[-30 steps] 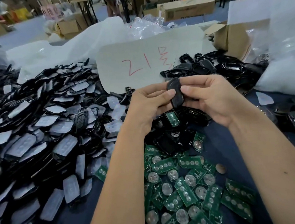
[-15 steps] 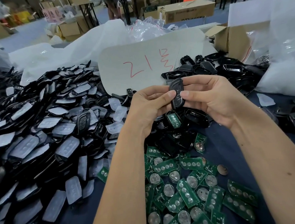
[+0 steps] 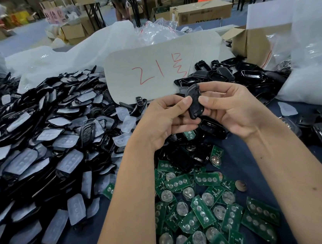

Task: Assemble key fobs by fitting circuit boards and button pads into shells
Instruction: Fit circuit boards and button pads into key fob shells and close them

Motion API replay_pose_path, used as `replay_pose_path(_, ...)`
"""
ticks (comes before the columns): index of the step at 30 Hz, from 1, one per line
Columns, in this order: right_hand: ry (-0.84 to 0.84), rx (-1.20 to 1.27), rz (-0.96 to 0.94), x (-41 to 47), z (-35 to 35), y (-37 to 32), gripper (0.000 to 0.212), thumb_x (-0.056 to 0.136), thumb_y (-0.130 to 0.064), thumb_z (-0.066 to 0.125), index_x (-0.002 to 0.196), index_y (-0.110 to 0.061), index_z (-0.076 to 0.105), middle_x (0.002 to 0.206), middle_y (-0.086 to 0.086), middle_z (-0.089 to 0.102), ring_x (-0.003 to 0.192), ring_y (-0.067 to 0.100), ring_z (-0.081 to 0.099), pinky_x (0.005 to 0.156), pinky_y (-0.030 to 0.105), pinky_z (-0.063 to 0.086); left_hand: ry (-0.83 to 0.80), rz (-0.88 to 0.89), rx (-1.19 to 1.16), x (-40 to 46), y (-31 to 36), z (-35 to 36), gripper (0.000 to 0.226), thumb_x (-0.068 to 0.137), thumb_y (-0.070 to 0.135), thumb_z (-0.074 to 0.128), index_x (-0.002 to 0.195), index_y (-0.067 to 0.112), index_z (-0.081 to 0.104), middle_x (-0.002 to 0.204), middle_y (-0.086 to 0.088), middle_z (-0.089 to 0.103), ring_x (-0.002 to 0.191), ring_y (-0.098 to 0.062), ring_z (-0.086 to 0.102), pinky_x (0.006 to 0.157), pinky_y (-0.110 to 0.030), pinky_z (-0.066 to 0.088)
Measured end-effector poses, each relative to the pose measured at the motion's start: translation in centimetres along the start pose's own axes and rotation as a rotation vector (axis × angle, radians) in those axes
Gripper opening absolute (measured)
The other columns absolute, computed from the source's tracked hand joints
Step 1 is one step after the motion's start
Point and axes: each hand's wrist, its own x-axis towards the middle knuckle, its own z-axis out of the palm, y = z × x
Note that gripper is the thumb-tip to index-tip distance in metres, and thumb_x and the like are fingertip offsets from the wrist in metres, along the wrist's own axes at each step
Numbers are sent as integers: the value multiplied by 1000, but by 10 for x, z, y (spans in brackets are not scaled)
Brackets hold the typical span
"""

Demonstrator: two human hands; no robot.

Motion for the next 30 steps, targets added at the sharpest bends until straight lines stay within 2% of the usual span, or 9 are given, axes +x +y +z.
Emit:
replay_pose_path(3,12,35,3,1,3,0,31,75,1,70,105,-1,72,94,14,80,80,21,78,69,25,62,40,52,13,2,3,3,16,99,16,65,86,7,65,74,-10,69,62,-17,69,68,-36,64)
replay_pose_path(8,3,51,-17,1,7,0,22,75,-1,70,84,-14,85,92,10,80,80,19,79,68,21,61,45,115,-29,1,9,9,18,103,9,58,87,1,59,73,-14,62,58,-16,61,75,-42,65)
replay_pose_path(13,30,21,-52,1,9,-2,19,79,-1,71,88,-12,84,94,11,81,80,18,78,68,20,61,107,193,-10,1,10,13,17,102,7,60,86,1,58,74,-18,63,61,-20,64,73,-40,65)
replay_pose_path(17,170,-143,-121,5,13,3,8,89,-11,76,96,-9,78,90,8,80,81,16,77,74,27,62,334,455,528,10,5,10,22,94,11,72,80,6,56,69,-15,57,67,-19,53,65,-41,57)
replay_pose_path(19,232,-199,-128,6,18,8,31,74,-25,87,99,-10,77,89,8,80,84,17,77,75,30,63,389,546,776,12,5,11,19,88,15,75,78,13,60,62,4,57,60,-12,50,59,-30,45)
replay_pose_path(21,265,-196,-139,6,22,13,47,65,-26,90,104,-5,75,93,13,80,88,25,79,77,36,64,414,602,930,12,5,14,12,83,15,74,78,19,63,61,8,59,61,-13,55,60,-32,48)
replay_pose_path(24,281,-165,-131,6,23,17,51,66,-22,91,109,-3,73,96,13,80,87,25,78,76,33,62,413,613,969,10,3,15,10,77,14,75,77,20,67,62,6,64,64,-16,61,64,-38,52)
replay_pose_path(26,283,-185,-129,7,22,18,38,74,-17,90,108,-7,74,95,11,80,83,20,76,72,29,60,386,584,890,8,3,13,12,76,15,81,76,20,70,64,6,68,65,-13,65,68,-37,54)
replay_pose_path(30,262,8,-151,6,20,12,29,81,-14,81,106,-2,73,92,14,78,87,23,75,75,31,61,380,417,816,3,9,5,23,71,27,93,79,22,72,71,8,71,68,-5,65,67,-23,54)
